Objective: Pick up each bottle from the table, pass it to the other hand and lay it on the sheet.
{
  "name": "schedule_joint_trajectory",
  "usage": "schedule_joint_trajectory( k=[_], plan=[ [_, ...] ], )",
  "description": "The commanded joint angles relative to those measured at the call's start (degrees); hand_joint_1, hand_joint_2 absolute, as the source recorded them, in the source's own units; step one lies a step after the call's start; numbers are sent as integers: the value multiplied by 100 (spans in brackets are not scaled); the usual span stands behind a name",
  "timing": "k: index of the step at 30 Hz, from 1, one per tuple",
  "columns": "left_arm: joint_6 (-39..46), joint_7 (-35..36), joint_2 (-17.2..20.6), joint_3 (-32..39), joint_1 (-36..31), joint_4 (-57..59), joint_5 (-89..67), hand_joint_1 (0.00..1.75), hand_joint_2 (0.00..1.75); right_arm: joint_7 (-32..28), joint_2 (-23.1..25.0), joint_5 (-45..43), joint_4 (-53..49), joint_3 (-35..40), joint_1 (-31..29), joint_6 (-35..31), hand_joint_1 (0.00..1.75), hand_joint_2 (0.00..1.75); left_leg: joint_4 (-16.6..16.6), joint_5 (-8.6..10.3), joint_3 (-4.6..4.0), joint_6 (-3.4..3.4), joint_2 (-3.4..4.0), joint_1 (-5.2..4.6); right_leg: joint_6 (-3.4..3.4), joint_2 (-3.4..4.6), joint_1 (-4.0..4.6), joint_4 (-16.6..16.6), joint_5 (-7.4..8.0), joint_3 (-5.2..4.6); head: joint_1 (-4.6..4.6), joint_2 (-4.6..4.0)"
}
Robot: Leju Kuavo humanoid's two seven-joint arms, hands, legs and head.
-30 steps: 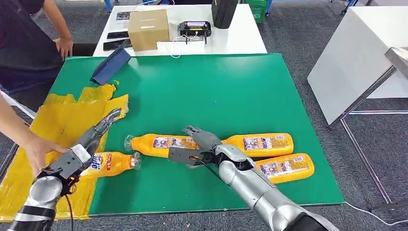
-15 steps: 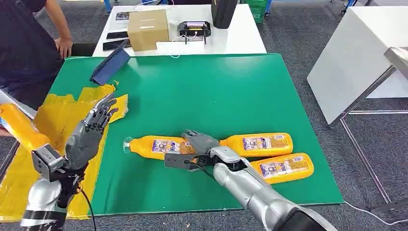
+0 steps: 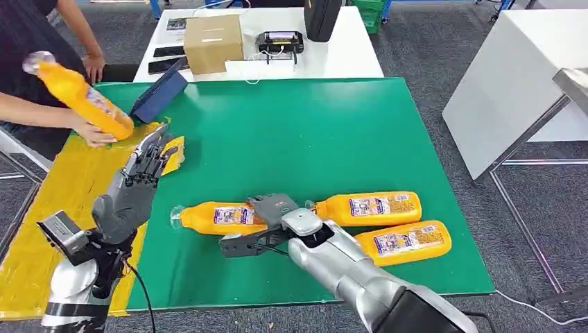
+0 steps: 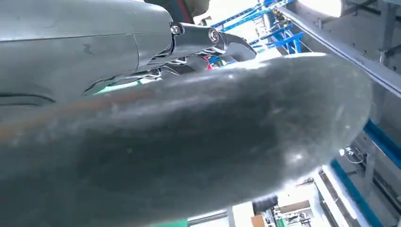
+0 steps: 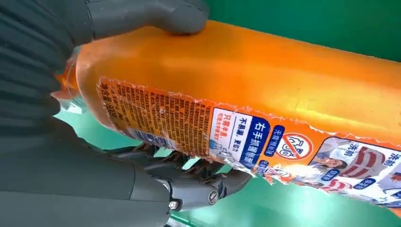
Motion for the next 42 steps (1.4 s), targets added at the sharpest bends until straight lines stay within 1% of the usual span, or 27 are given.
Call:
schedule_joint_trajectory(
  k=[1, 4, 5, 7, 9, 10, 11, 12, 13, 15, 16, 17, 18, 21, 22, 23, 24, 26, 28, 29, 30, 32, 35, 38, 39, 40, 42],
  plan=[
    [11, 120, -206, 79, -341, 134, -29, 0, 0, 70, -48, 81, 479, 350, -59, 470, 175, 175, -1, 1, 9, -3, -23, 7, -6, 4, 4, -7, -2, 18, 2, 0],
    [24, 110, -181, 111, -255, 188, -29, 0, 0, 98, -123, 65, 475, 318, -26, 494, 175, 175, -1, 0, 17, -6, -34, 8, -9, 5, 5, -7, -6, 27, 0, 0],
    [24, 73, -178, 120, -243, 215, -33, 0, 0, 94, -126, 59, 502, 306, -29, 522, 175, 175, -6, 1, 20, -4, -19, 5, -5, 2, 2, -9, -3, 27, 0, 0],
    [37, 192, -235, 67, -394, 160, -21, 0, 0, 240, -110, -48, 431, 127, -17, 478, 175, 175, -6, 1, 23, -4, -22, 5, -6, 2, 2, -9, -3, 31, 0, 0],
    [191, 359, -305, 194, -178, -37, 145, 0, 0, 385, -220, -615, -5, -711, 229, -509, 175, 175, -1, 3, 18, -4, -29, 8, -6, -5, 5, -8, -3, 29, 0, 0],
    [316, 347, -351, 351, 99, -215, 234, 0, 0, 198, -328, -957, -439, -1176, 478, -1113, 175, 175, -3, 2, 24, -5, -37, 8, -8, -3, 5, -9, -5, 35, 0, 0],
    [403, 314, -419, 509, 344, -398, 319, 0, 0, 5, -460, -1131, -1011, -1446, 724, -1552, 175, 175, -7, 2, 26, -3, -26, 6, -5, -3, 3, -14, -2, 35, 0, 0],
    [532, 310, -540, 723, 680, -691, 438, 0, 0, -391, -576, -1718, -2141, -1995, 1302, -1866, 175, 175, -11, 0, 32, -2, -15, 5, -3, 5, 2, -18, 0, 40, 0, 0],
    [637, 347, -653, 859, 854, -884, 563, 0, 0, -573, -635, -2191, -3071, -2295, 1712, -1840, 175, 175, -12, -3, 38, -3, -12, 7, -5, 21, 3, -21, 0, 45, 0, 0],
    [652, 519, -669, 876, 1053, -1092, 760, 0, 0, -804, -699, -3205, -4573, -2777, 2427, -1911, 175, 175, -6, -9, 22, -2, 1, 7, -3, 24, 5, -16, -2, 31, 4, 0],
    [673, 565, -670, 839, 1048, -1079, 776, 0, 0, -902, -755, -3418, -4883, -2857, 2592, -1984, 175, 175, 2, -16, 18, -3, -11, 7, -5, 21, 5, -9, -12, 34, 4, 0],
    [739, 649, -672, 801, 1017, -1021, 739, 0, 175, -1005, -755, -3643, -5100, -2947, 2725, -2031, 175, 175, 2, -8, 3, -2, -9, 3, -3, 10, 2, -3, -6, 16, 2, 0],
    [771, 749, -670, 740, 1012, -979, 797, 0, 175, -1230, -756, -3885, -5298, -2997, 2842, -2112, 175, 175, 4, -7, -10, -2, -23, 2, -3, -1, 2, -1, -9, 5, 0, 0],
    [795, 743, -673, 697, 1006, -934, 825, 0, 175, -1267, -777, -3967, -5434, -2979, 2914, -2123, 175, 175, 7, -8, -20, -3, -71, 5, -5, -35, 3, -5, -20, 8, 2, 0],
    [798, 741, -677, 691, 1002, -930, 826, 0, 175, -1267, -764, -3966, -5430, -2961, 2918, -2121, 175, 175, 3, -2, -33, -1, -66, -1, -3, -43, -3, -3, -13, -8, 0, 0],
    [798, 741, -677, 691, 1002, -930, 826, 0, 175, -1267, -764, -3966, -5430, -2961, 2918, -2121, 175, 175, 9, -10, -25, -2, -65, 2, -6, -28, -1, -2, -17, 0, 2, 0],
    [858, 742, -639, 642, 992, -910, 817, 0, 175, -1480, -737, -4140, -5424, -2947, 2906, -2238, 175, 175, 3, -3, -37, -1, -52, -1, -4, -27, -2, -3, -8, -15, 2, 0],
    [818, 765, -569, 507, 992, -874, 845, 0, 175, -1698, -813, -4188, -5709, -2822, 2984, -2334, 175, 175, 3, -7, -26, -4, -42, 2, -8, -14, 0, -3, -10, -5, 2, 0],
    [691, 827, -510, 347, 956, -806, 1011, 0, 175, -1806, -935, -4066, -6023, -2625, 3012, -2387, 175, 175, 4, -6, -24, -6, -50, 2, -10, -18, -1, 0, -12, -6, 0, 0],
    [655, 932, -467, 243, 934, -786, 1054, 0, 175, -1716, -991, -3866, -6103, -2487, 2973, -2346, 175, 175, 5, -3, -32, -5, -54, 1, -8, -24, -1, 1, -11, -16, 0, 0],
    [581, 931, -456, 181, 922, -775, 1140, 0, 175, -1638, -1038, -3782, -6096, -2345, 2899, -2197, 175, 175, 6, -5, -26, -6, -61, 2, -10, -25, 0, 1, -15, -6, 0, 0],
    [502, 970, -396, 47, 908, -792, 1116, 0, 175, -1446, -1068, -3591, -6040, -2043, 2747, -1889, 175, 175, 3, -4, -28, -3, -39, 1, -6, -11, 0, -1, -7, -15, 0, 0],
    [518, 979, -410, 17, 910, -812, 1092, 0, 175, -1436, -1017, -3584, -6016, -2001, 2730, -1880, 175, 175, 3, -9, -17, -5, -30, 3, -8, 8, 1, -1, -9, -5, 0, 0],
    [518, 979, -410, 17, 910, -812, 1092, 0, 175, -1436, -1017, -3584, -6016, -2001, 2730, -1880, 175, 175, 0, -1, -29, -4, -36, 0, -5, -10, -1, -2, -4, -16, 0, 0],
    [491, 970, -384, 5, 908, -832, 1071, 0, 175, -1399, -1104, -3508, -5946, -1878, 2653, -1686, 175, 175, 4, -6, -20, -6, -43, 4, -8, -6, 2, -1, -10, -4, 0, 0],
    [448, 952, -373, -30, 885, -828, 1027, 0, 175, -1233, -1174, -3455, -5882, -1667, 2503, -1265, 175, 175, 0, -2, -23, -4, -39, 0, -5, -12, -2, -2, -6, -9, 0, 0],
    [432, 952, -411, -96, 862, -833, 933, 0, 175, -1147, -1150, -3191, -5821, -1346, 2307, -995, 175, 175, 5, -7, -20, -4, -23, 1, -7, 15, -1, 1, -5, -10, 0, 0]
  ],
)
